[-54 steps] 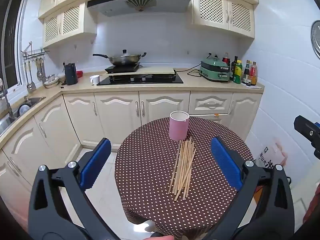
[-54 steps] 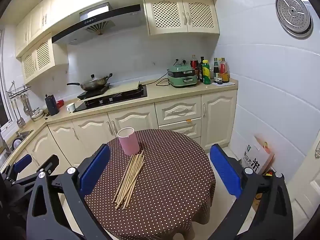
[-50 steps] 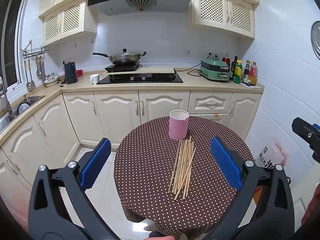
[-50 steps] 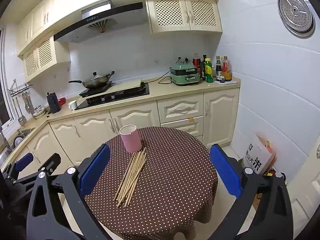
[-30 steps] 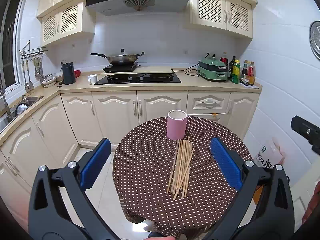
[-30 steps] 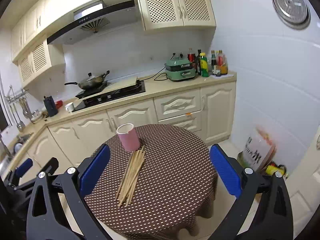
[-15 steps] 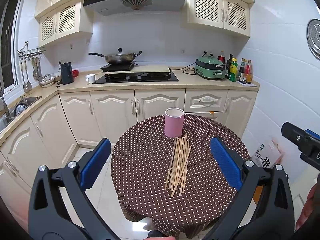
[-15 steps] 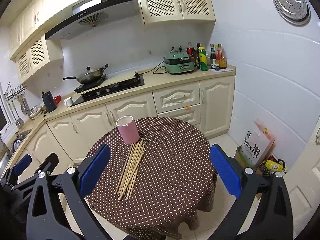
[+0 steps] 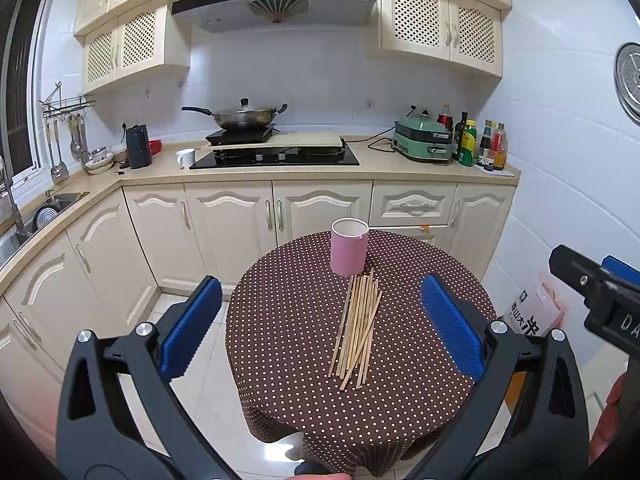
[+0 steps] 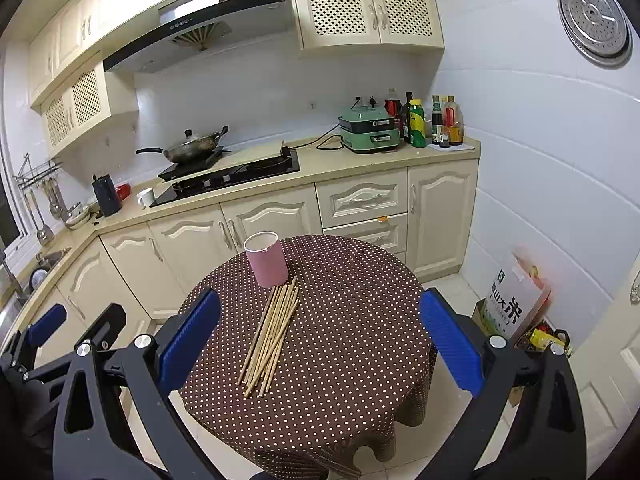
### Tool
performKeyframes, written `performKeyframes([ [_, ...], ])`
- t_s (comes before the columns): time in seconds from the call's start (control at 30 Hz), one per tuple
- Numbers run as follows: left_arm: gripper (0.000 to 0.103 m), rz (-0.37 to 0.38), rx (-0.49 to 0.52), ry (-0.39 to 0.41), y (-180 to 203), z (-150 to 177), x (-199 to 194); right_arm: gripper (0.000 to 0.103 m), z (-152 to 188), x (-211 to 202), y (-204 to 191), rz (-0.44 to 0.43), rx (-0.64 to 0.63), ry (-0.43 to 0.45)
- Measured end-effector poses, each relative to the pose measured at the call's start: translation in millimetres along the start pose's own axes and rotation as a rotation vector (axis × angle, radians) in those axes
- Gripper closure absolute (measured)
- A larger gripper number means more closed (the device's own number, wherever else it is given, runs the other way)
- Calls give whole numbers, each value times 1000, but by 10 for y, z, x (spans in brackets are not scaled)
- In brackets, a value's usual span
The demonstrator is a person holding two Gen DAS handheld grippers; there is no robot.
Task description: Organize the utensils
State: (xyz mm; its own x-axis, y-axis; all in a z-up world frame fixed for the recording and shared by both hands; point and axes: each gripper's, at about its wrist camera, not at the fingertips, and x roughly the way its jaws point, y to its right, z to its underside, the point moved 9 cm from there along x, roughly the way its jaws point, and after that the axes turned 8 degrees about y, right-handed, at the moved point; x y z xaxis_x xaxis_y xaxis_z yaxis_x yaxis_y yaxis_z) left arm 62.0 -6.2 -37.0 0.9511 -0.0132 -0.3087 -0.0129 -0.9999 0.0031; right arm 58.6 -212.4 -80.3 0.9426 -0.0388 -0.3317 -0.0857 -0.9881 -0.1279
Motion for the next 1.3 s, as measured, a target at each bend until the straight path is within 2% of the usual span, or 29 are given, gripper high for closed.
performKeyframes([
  [0.4,5,25,-11,-14,2,-65,-53,7,-100,-29,-7,19,-18,-4],
  [0.63,5,49,-8,-15,33,-88,-65,7,-42,-48,8,25,-6,-5],
  [1.03,5,28,20,-3,41,-198,-122,7,-78,-62,-20,0,-8,-27],
  [1.3,5,30,-3,-18,9,-256,-115,7,-94,-99,-49,-5,-31,-32],
])
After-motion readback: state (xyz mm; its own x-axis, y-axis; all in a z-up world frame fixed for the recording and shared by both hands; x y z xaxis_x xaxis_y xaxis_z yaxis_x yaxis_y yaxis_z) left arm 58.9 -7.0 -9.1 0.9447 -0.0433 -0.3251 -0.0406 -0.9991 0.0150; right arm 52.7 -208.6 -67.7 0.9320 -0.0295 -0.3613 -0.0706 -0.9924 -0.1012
